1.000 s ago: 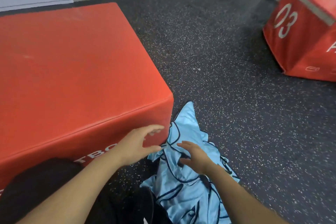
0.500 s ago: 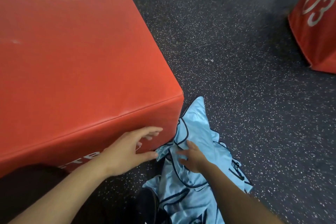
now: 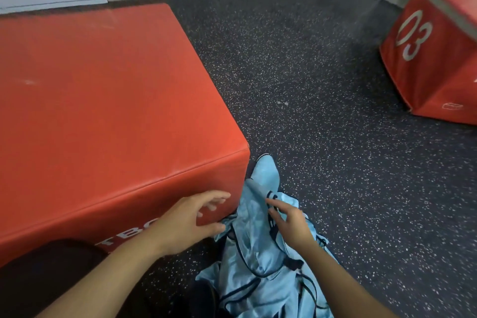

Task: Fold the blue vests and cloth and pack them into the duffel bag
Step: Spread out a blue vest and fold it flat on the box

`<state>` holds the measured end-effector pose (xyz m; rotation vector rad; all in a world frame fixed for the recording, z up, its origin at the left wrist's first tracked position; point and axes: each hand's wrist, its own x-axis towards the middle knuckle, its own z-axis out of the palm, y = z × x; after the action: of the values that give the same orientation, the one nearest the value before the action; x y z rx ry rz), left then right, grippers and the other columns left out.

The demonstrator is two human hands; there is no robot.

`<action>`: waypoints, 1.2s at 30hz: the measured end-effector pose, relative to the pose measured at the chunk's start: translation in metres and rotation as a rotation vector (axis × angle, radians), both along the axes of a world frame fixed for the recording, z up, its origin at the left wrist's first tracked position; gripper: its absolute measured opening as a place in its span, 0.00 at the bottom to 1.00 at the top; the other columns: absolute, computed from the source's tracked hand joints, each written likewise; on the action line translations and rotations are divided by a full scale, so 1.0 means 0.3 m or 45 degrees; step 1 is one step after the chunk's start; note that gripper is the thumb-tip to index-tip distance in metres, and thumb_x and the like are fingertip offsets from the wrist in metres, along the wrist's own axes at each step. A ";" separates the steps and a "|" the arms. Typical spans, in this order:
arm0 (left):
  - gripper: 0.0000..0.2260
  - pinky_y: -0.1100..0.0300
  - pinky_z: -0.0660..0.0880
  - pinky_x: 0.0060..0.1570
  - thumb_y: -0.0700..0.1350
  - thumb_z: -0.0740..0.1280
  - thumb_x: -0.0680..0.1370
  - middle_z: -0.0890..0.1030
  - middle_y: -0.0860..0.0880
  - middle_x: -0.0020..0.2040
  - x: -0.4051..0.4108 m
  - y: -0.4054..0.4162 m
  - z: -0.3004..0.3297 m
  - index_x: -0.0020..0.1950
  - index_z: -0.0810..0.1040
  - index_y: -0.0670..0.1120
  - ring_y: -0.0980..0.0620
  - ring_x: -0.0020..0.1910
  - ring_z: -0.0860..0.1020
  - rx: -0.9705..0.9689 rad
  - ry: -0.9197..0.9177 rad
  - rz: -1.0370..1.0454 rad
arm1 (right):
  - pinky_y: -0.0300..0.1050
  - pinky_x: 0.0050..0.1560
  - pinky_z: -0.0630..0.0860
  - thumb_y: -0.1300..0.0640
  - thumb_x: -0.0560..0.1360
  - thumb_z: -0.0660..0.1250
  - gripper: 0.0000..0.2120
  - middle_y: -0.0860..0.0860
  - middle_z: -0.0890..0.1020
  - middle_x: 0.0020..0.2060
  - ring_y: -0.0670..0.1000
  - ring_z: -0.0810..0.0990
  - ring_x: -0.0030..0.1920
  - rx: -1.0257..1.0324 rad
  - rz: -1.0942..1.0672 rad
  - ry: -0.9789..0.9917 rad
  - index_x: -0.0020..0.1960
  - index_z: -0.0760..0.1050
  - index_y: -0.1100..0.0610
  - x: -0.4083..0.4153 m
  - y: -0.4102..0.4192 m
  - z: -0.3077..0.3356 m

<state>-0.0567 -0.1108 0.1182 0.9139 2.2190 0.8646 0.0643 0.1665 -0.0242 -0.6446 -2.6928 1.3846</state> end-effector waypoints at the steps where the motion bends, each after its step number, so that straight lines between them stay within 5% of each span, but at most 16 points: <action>1: 0.27 0.67 0.72 0.59 0.57 0.73 0.75 0.74 0.69 0.65 0.007 0.003 0.005 0.72 0.68 0.66 0.70 0.63 0.71 0.015 0.003 -0.002 | 0.39 0.62 0.77 0.56 0.81 0.68 0.12 0.41 0.84 0.57 0.39 0.81 0.60 -0.071 -0.054 0.056 0.64 0.82 0.47 0.005 0.006 0.045; 5: 0.26 0.65 0.74 0.57 0.55 0.74 0.75 0.76 0.68 0.64 0.040 0.023 0.046 0.71 0.71 0.66 0.69 0.62 0.74 0.125 0.010 -0.001 | 0.42 0.48 0.76 0.57 0.75 0.76 0.09 0.44 0.80 0.36 0.43 0.77 0.39 -0.354 -0.306 0.263 0.54 0.86 0.47 0.022 0.006 0.278; 11: 0.22 0.55 0.77 0.59 0.46 0.75 0.76 0.79 0.65 0.62 0.050 0.071 0.221 0.67 0.76 0.62 0.61 0.60 0.78 0.458 0.003 0.120 | 0.56 0.53 0.81 0.63 0.71 0.78 0.07 0.66 0.84 0.46 0.55 0.80 0.45 -0.572 -0.361 0.523 0.48 0.85 0.55 0.017 -0.021 0.698; 23: 0.30 0.59 0.73 0.62 0.46 0.77 0.74 0.77 0.61 0.66 -0.030 0.091 0.958 0.73 0.70 0.58 0.65 0.64 0.75 0.841 0.320 0.017 | 0.35 0.35 0.71 0.74 0.79 0.64 0.15 0.42 0.74 0.33 0.43 0.73 0.33 -0.339 0.247 0.798 0.48 0.65 0.56 -0.075 -0.260 1.558; 27: 0.36 0.54 0.75 0.65 0.46 0.78 0.73 0.81 0.57 0.62 -0.050 -0.005 1.192 0.76 0.65 0.56 0.61 0.61 0.78 0.913 0.322 0.057 | 0.42 0.40 0.73 0.74 0.79 0.63 0.15 0.51 0.69 0.36 0.51 0.72 0.37 -0.317 0.381 0.861 0.50 0.66 0.55 -0.138 -0.365 1.815; 30: 0.41 0.47 0.75 0.66 0.49 0.79 0.71 0.84 0.52 0.56 -0.077 -0.121 1.358 0.78 0.60 0.57 0.52 0.58 0.82 0.954 0.274 0.078 | 0.40 0.38 0.74 0.73 0.80 0.61 0.14 0.47 0.70 0.36 0.48 0.72 0.36 -0.317 0.495 0.890 0.52 0.66 0.55 -0.184 -0.444 1.994; 34: 0.47 0.45 0.75 0.66 0.58 0.80 0.67 0.79 0.54 0.66 -0.079 -0.295 1.541 0.78 0.57 0.62 0.53 0.63 0.80 0.997 0.165 0.107 | 0.40 0.39 0.75 0.74 0.81 0.58 0.13 0.49 0.75 0.41 0.48 0.76 0.40 -0.284 0.686 0.907 0.52 0.65 0.56 -0.215 -0.591 2.176; 36: 0.45 0.47 0.74 0.67 0.55 0.79 0.70 0.80 0.55 0.66 -0.062 -0.374 1.613 0.79 0.56 0.61 0.54 0.64 0.79 0.996 0.135 0.098 | 0.42 0.39 0.77 0.74 0.81 0.58 0.14 0.53 0.76 0.45 0.51 0.78 0.42 -0.275 0.745 0.903 0.53 0.66 0.56 -0.226 -0.665 2.238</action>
<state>-0.0755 -0.2230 0.6019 1.2321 2.0063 1.8201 -0.0036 -0.0331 0.6471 0.5965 -2.2130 1.6091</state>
